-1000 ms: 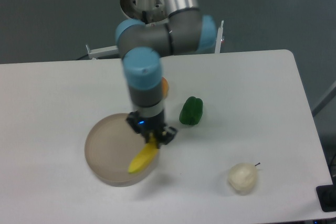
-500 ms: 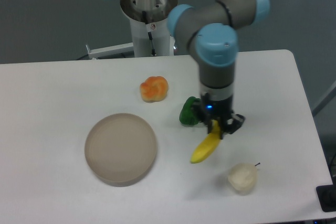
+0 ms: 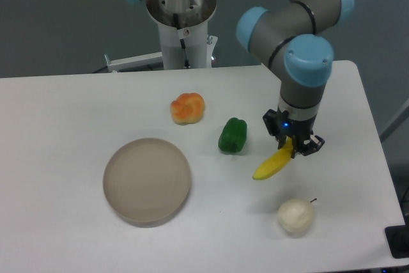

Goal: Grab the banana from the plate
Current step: 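Carry the held banana away from the plate toward the pear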

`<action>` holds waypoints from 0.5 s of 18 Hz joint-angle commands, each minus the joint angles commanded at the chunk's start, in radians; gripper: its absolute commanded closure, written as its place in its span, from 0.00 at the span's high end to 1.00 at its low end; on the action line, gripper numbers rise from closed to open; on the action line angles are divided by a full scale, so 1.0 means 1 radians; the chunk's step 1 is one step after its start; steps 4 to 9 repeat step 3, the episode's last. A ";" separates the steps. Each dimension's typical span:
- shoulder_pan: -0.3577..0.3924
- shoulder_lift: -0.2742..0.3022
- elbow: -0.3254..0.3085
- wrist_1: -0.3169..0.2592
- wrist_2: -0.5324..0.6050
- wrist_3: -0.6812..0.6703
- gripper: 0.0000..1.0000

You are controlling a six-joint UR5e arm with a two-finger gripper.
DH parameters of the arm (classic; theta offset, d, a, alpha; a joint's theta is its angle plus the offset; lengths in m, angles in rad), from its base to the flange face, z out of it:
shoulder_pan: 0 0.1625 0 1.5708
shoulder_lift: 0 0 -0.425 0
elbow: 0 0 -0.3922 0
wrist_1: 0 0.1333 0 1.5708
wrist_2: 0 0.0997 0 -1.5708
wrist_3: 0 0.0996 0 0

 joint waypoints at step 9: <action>0.005 -0.012 0.005 -0.003 0.000 0.006 0.00</action>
